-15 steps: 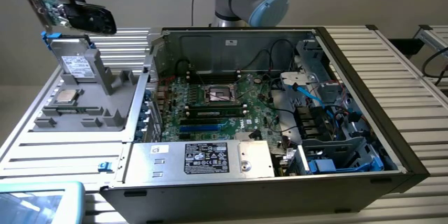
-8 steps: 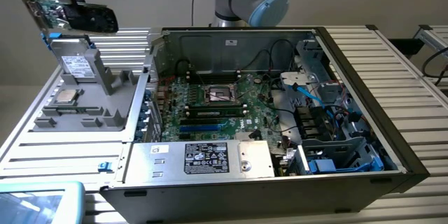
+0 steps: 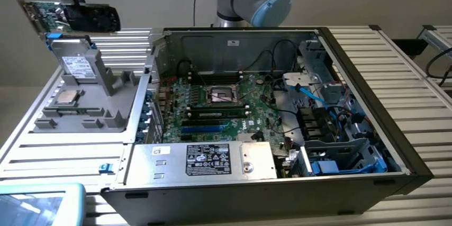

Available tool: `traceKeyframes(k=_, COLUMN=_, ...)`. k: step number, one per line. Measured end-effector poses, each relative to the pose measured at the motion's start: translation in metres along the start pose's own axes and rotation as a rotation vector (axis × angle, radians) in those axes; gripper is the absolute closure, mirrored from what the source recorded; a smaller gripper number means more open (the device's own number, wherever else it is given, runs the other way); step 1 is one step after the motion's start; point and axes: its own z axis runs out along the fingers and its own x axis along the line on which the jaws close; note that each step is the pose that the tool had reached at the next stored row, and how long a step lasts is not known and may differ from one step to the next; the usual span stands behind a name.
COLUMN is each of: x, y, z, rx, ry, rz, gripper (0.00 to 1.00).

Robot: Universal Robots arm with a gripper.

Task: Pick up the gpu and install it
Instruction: 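Pick up the gpu and move the gpu toward the slot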

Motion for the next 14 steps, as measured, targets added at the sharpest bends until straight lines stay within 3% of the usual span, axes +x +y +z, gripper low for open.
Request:
traceKeyframes(k=6, x=0.000, y=0.0001, z=0.0001, rx=0.0016, ry=-0.0001, rz=-0.007, gripper=0.73)
traceKeyframes(k=10, x=0.000, y=0.0001, z=0.0001, rx=0.0293, ry=-0.0006, rz=-0.036, gripper=0.73)
traceKeyframes(k=11, x=0.000, y=-0.0008, z=0.0001, rx=0.0324, ry=-0.0007, rz=-0.038, gripper=0.73)
traceKeyframes(k=14, x=0.001, y=-0.0124, z=0.0002, rx=0.0326, ry=-0.0006, rz=-0.039, gripper=0.73)
